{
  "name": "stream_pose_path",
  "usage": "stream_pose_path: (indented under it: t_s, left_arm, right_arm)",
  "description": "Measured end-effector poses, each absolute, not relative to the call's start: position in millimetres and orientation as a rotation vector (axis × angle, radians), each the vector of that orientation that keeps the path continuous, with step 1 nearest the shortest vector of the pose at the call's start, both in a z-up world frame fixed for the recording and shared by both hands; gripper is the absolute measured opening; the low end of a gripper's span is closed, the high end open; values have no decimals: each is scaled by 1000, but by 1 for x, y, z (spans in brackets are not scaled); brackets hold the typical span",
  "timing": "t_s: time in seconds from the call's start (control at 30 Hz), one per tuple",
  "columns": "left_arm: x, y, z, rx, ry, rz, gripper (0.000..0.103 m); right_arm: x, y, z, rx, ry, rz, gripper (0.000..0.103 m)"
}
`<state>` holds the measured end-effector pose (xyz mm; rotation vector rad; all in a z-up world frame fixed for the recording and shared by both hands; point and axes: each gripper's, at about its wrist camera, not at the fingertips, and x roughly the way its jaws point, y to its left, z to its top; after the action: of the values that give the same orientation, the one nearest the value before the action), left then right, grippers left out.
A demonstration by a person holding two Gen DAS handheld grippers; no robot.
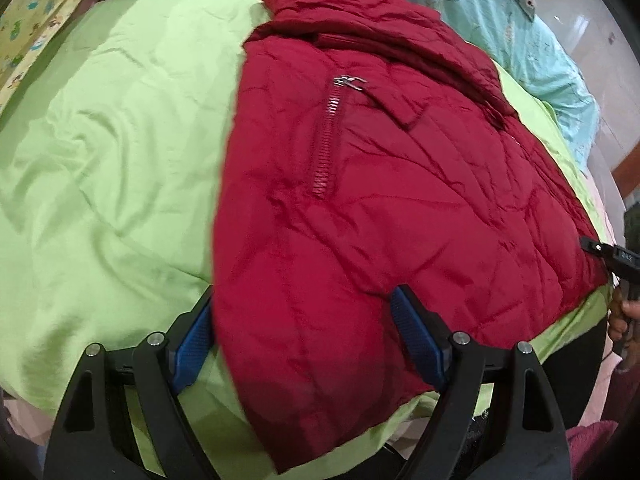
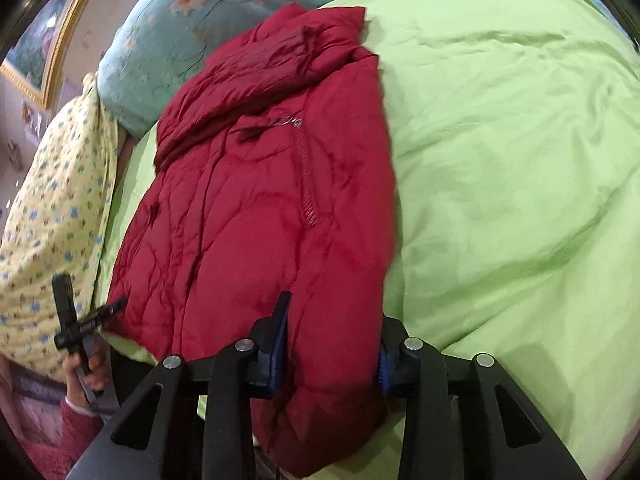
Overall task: Fold large clothes
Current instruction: 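Grasp the coat hem with the right gripper while the left gripper grasps it too, then lift the hem with both grippers and fold it toward the collar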
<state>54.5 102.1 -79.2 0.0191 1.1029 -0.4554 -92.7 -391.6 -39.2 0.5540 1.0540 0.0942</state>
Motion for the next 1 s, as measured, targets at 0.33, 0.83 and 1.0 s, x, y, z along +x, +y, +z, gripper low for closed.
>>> stream_pose_path:
  t_s: [0.33, 0.83, 1.0]
  left_arm:
    - [45, 90, -68, 84, 1032, -513, 24]
    - [53, 105, -11, -1, 902, -564, 16]
    - [76, 98, 31, -30, 775, -588, 16]
  right_arm:
    - [-101, -374, -30, 459, 1061, 174, 23]
    - [-108, -382, 19, 521, 902, 281, 19]
    - [-87, -385, 47, 552, 788, 295, 19]
